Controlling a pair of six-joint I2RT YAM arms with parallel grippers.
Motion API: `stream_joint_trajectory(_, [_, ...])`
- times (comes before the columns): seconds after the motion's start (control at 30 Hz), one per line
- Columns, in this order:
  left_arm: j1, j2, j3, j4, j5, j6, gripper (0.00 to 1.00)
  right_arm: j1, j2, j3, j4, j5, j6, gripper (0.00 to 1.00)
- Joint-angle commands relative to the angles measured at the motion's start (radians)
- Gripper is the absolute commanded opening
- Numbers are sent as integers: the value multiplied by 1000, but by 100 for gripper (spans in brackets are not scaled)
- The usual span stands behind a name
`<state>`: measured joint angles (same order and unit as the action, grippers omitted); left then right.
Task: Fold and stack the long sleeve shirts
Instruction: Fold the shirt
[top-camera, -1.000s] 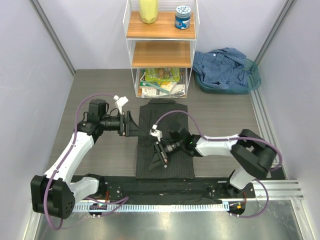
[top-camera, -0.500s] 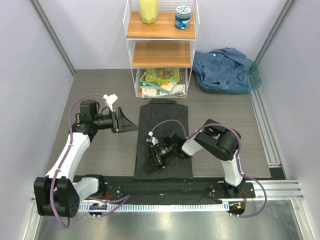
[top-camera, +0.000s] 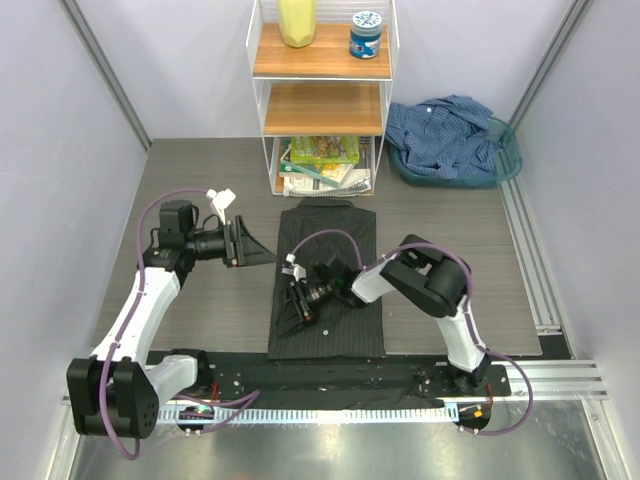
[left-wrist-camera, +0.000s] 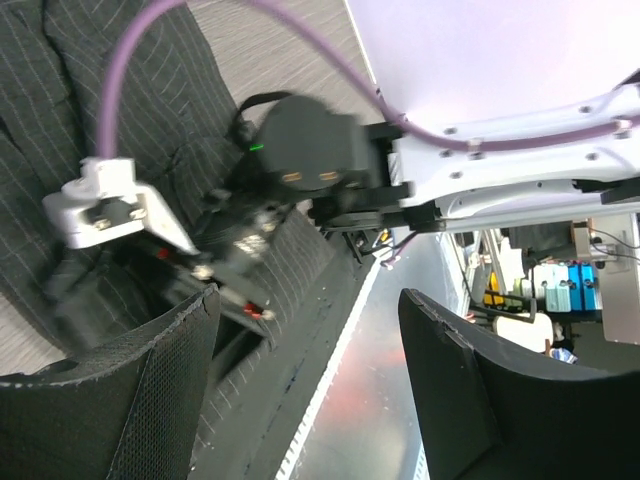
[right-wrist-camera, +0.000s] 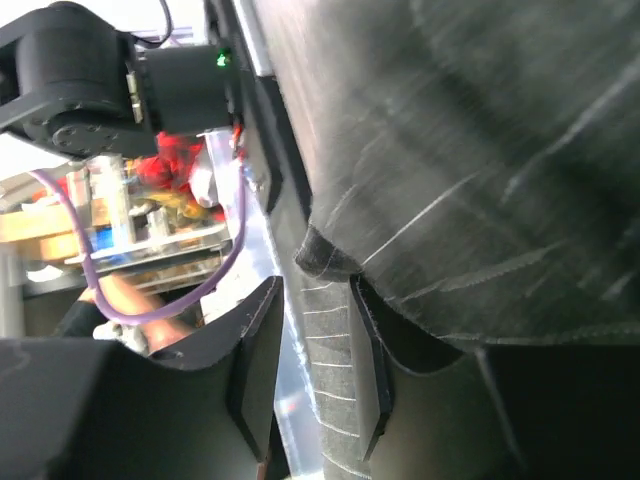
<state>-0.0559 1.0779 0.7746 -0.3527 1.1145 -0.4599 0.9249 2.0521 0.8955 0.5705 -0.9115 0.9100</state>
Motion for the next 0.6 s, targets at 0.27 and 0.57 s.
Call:
stream_joint_trajectory(0.27, [4, 24, 44, -88, -9, 139, 85, -40, -253, 0, -303, -119, -297, 81])
stream_joint_trajectory(0.57, [-250, 48, 43, -59, 2, 161, 100, -450, -500, -63, -785, -194, -551, 100])
